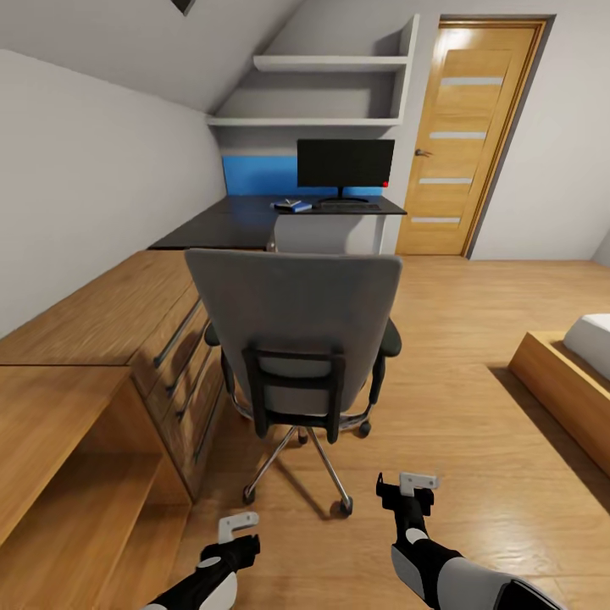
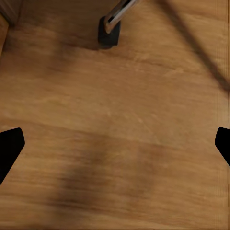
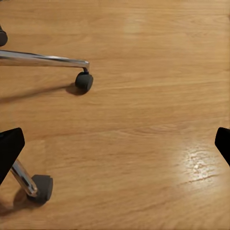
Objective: In the bedroom, organize the workspace by keeping the computer under the desk, ensuring the monitor is on the desk, placing the keyboard on the desk next to the monitor, placing the mouse on the desk next to the keyboard, moving the folder from the swivel chair onto the desk next to the mouse, stacking the notebook on top of the folder with the pen on top of the notebook, and positioning the swivel chair next to the desk.
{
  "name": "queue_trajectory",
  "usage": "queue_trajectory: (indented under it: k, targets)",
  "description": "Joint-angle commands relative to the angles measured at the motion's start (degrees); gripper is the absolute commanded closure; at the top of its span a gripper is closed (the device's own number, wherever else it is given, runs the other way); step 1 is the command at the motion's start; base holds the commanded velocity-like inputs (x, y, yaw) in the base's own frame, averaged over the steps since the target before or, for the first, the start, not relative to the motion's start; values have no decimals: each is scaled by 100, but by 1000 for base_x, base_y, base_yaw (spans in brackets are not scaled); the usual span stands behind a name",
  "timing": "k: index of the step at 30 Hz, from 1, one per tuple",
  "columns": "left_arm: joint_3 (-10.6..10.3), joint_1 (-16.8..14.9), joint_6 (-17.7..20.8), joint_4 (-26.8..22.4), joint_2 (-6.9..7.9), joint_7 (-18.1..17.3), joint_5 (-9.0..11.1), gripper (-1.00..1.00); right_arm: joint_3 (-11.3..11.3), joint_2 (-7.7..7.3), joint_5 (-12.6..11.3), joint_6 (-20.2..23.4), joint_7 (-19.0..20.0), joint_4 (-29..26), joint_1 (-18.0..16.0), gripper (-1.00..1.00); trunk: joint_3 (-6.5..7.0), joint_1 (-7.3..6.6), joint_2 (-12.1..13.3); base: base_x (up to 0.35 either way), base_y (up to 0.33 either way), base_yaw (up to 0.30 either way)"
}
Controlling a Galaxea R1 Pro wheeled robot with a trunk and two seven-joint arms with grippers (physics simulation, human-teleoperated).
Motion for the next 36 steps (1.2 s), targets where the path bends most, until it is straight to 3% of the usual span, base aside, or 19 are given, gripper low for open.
queue_trajectory:
  k: [1,9,14,15,17,19,23,29,30,31,34,36]
  targets:
    - [-48,-5,-24,0,-15,29,54,-100,50,1,-29,-9,-31,-5,-2,-100,-23,22,-44,0,0,0]
    - [-51,-4,-1,-26,-115,35,40,-100,63,-4,21,-67,-30,-52,-2,-100,-167,197,-364,0,0,0]
    - [-44,-156,468,-270,-179,54,30,-100,61,-12,63,173,-56,-405,-11,-100,-257,307,-565,0,0,0]
    - [-41,-338,801,-372,-185,73,30,-100,55,-39,70,580,-77,-763,-25,-100,-275,329,-605,0,0,0]
    - [-37,-546,1078,-426,-188,86,33,-100,42,-113,71,1079,-98,-1201,-76,-100,-310,373,-685,0,0,0]
    - [-31,-854,1296,-460,-190,114,41,-100,20,-308,68,1658,-157,-1847,-142,-100,-346,417,-765,0,0,0]
    - [-17,-1126,1404,-543,-194,157,55,-100,-59,-502,50,2179,-365,-2622,-180,-100,-418,505,-926,0,0,0]
    - [23,-1213,1327,-537,-189,121,95,-100,-134,-557,48,2335,-480,-2891,-186,-100,-472,571,-1046,0,0,0]
    - [26,-1220,1194,-437,-173,111,99,-100,-139,-566,52,2343,-486,-2901,-182,-100,-472,571,-1046,0,0,0]
    - [28,-1225,771,-124,-141,103,79,-100,-130,-564,69,2345,-484,-2905,-171,-100,-472,571,-1046,0,0,0]
    - [23,-1226,473,45,-133,101,75,-100,-110,-551,146,2342,-461,-2901,-162,-100,-472,571,-1046,0,0,0]
    - [7,-1227,351,208,-149,95,75,-100,-43,-540,332,2342,-448,-2910,-153,-100,-472,571,-1046,0,0,0]
